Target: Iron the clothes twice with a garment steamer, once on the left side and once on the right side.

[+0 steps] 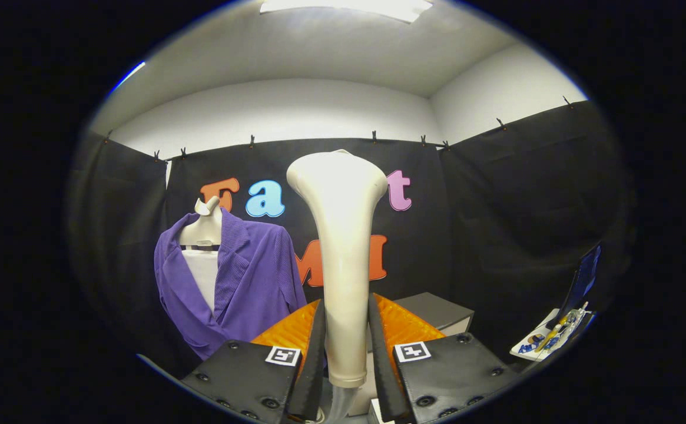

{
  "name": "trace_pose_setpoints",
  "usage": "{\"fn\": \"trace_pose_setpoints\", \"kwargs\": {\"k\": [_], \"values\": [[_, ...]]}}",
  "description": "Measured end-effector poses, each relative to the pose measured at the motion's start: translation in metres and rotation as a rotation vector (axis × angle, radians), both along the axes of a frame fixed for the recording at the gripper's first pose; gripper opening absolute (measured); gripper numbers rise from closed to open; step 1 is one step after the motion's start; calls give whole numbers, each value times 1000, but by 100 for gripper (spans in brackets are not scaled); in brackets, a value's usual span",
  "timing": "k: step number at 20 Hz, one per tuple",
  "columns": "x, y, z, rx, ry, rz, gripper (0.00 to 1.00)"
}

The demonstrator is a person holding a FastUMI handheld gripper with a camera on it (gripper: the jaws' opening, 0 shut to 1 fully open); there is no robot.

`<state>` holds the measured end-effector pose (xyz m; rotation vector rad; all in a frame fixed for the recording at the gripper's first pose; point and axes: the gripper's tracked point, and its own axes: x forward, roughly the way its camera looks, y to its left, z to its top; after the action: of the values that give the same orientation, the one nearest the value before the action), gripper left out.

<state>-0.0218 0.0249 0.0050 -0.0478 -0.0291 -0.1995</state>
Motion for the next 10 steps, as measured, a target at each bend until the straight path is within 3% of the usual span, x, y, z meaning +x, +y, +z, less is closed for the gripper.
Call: {"fn": "trace_pose_setpoints", "kwargs": {"k": [10], "values": [[-10, 8, 12, 12, -29, -43, 45]]}}
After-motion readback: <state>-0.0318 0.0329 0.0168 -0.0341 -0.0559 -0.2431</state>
